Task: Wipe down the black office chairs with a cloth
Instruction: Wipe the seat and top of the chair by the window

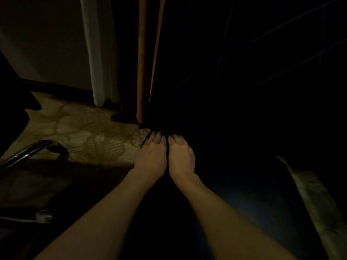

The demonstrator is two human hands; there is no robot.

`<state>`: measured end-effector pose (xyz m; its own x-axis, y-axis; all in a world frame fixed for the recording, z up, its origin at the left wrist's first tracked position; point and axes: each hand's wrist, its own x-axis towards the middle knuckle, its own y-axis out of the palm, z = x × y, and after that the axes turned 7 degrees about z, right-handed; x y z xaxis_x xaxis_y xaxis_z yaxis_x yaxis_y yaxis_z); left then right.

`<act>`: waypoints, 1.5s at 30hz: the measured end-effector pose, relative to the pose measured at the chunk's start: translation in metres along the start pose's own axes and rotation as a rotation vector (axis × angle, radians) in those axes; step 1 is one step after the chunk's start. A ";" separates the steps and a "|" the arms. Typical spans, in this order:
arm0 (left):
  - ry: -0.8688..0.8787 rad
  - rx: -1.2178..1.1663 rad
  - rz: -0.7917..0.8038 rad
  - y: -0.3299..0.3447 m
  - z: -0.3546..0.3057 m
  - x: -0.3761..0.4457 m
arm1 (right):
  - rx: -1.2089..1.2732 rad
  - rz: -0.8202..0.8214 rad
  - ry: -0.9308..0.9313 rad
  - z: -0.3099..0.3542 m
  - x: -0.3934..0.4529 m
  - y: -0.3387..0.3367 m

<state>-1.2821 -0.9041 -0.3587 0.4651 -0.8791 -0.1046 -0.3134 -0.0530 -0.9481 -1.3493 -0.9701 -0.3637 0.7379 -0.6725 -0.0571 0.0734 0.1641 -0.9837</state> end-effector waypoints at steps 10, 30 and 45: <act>-0.081 -0.022 0.030 0.005 -0.005 -0.090 | 0.090 -0.043 -0.054 0.025 -0.079 0.013; -0.211 -0.157 0.075 0.018 -0.035 -0.260 | 0.056 0.126 -0.058 0.055 -0.251 0.000; -0.591 -0.670 0.102 0.034 -0.072 -0.310 | 0.104 0.308 0.096 0.017 -0.306 -0.040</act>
<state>-1.4965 -0.6676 -0.3373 0.7007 -0.5170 -0.4917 -0.7077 -0.4162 -0.5709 -1.5670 -0.7586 -0.3042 0.6698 -0.6439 -0.3697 -0.0718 0.4393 -0.8955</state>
